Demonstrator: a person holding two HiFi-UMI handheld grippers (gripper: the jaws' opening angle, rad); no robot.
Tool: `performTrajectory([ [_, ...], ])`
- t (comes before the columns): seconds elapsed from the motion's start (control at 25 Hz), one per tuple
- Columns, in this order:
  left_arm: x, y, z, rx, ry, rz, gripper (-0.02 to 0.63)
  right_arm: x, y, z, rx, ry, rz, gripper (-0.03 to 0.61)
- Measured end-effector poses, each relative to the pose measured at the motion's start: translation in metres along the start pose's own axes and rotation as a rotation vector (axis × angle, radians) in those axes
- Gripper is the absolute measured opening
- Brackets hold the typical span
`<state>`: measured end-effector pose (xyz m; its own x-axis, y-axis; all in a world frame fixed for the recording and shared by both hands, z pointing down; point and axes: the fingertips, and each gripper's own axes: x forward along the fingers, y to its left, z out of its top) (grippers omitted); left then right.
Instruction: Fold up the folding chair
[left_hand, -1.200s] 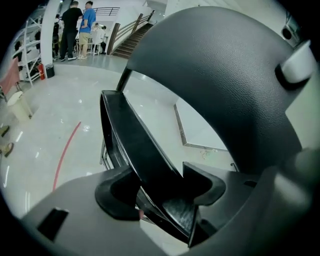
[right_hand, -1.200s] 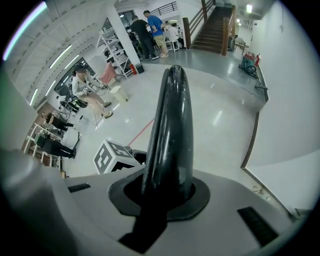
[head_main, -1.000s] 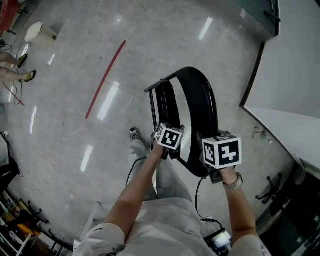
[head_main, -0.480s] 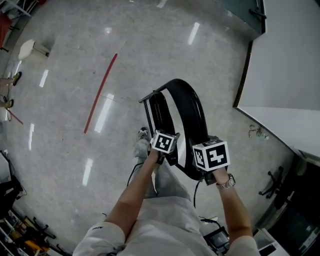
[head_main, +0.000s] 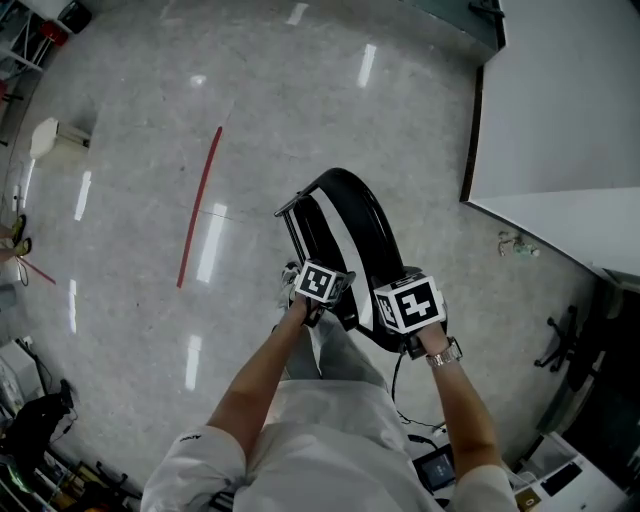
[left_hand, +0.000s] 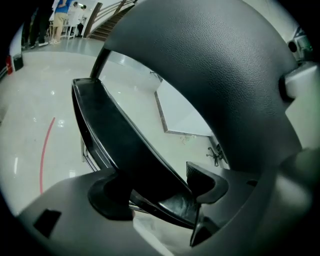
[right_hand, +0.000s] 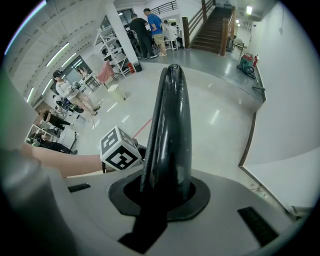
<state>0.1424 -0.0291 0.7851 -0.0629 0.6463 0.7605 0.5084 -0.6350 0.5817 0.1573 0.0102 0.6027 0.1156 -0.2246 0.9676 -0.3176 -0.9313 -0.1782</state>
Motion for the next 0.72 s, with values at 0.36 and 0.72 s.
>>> performTrajectory([
  [0.36, -0.025, -0.016, 0.003, -0.032, 0.051, -0.191, 0.368, 0.0, -0.009, -0.003, 0.006, 0.007, -0.002, 0.063],
  [0.72, -0.141, -0.048, 0.089, 0.594, -0.155, -0.094, 0.195, -0.001, -0.016, -0.005, 0.002, -0.003, 0.004, 0.064],
])
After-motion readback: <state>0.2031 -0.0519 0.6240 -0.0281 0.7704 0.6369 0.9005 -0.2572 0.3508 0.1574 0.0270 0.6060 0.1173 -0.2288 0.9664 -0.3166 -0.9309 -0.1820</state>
